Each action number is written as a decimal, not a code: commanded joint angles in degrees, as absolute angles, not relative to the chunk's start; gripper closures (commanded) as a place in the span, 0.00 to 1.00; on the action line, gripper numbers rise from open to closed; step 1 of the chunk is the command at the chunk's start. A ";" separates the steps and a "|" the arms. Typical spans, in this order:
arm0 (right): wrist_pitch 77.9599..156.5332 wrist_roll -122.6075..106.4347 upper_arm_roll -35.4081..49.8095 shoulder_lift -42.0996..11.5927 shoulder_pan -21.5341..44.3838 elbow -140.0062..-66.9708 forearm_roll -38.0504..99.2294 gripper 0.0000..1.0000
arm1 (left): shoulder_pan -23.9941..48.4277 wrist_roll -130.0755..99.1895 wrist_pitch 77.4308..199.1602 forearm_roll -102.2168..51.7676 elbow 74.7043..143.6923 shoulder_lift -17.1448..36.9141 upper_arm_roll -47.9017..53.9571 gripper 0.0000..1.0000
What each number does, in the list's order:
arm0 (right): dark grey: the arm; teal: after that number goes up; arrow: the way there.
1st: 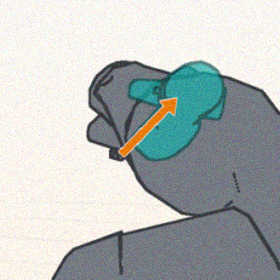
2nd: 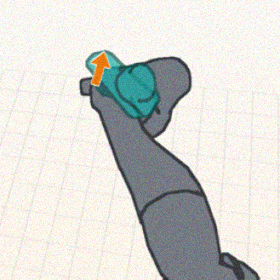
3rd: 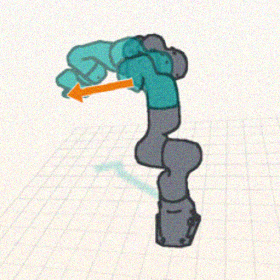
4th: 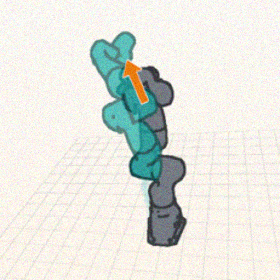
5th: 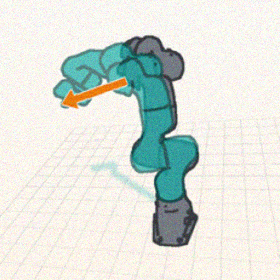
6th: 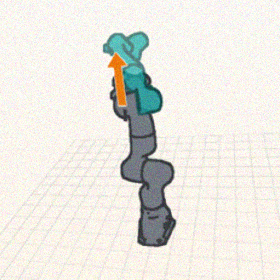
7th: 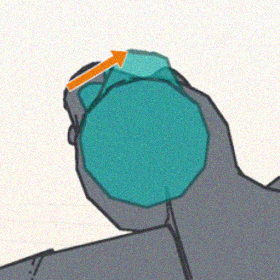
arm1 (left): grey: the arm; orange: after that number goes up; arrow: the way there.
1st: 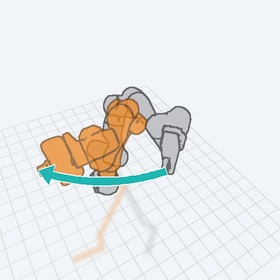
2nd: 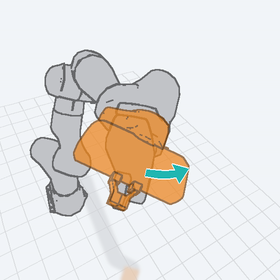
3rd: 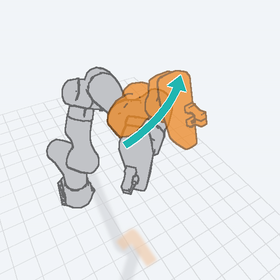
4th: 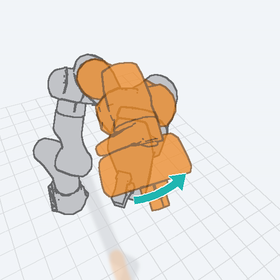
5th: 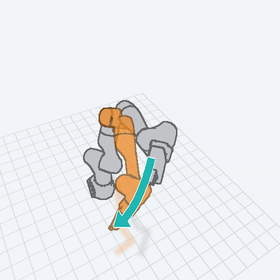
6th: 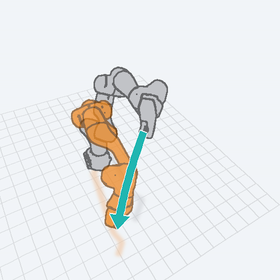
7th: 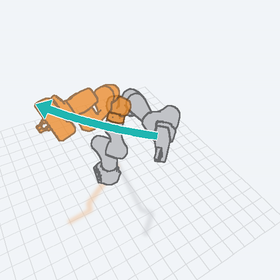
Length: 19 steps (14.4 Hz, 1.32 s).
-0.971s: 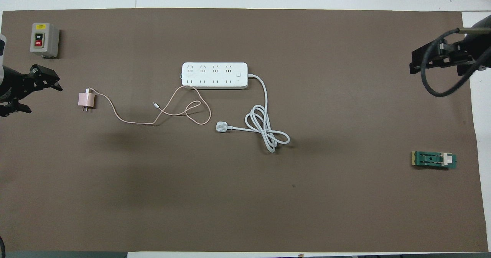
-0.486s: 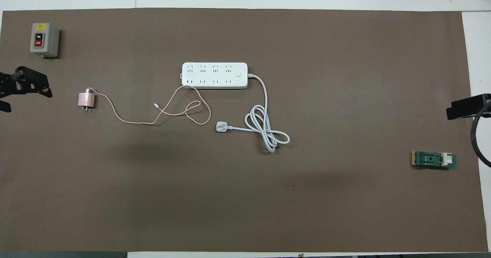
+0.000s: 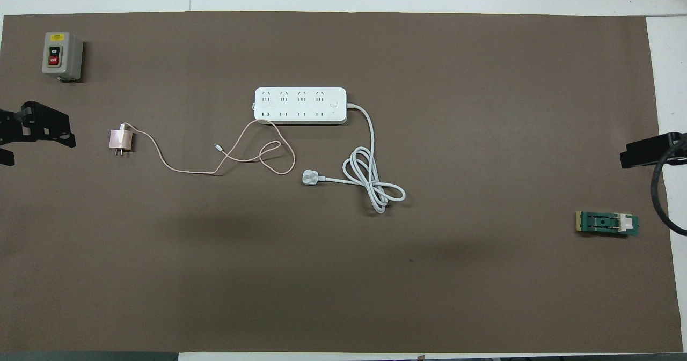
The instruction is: Unplug charger and place it aside
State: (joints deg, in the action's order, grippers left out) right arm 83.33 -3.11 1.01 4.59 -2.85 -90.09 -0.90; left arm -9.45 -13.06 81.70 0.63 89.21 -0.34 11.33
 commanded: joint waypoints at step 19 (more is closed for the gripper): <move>83.32 -3.87 2.37 5.80 -3.34 -91.84 -1.05 0.00 | 2.81 -2.64 81.47 0.62 91.32 -1.50 0.44 0.00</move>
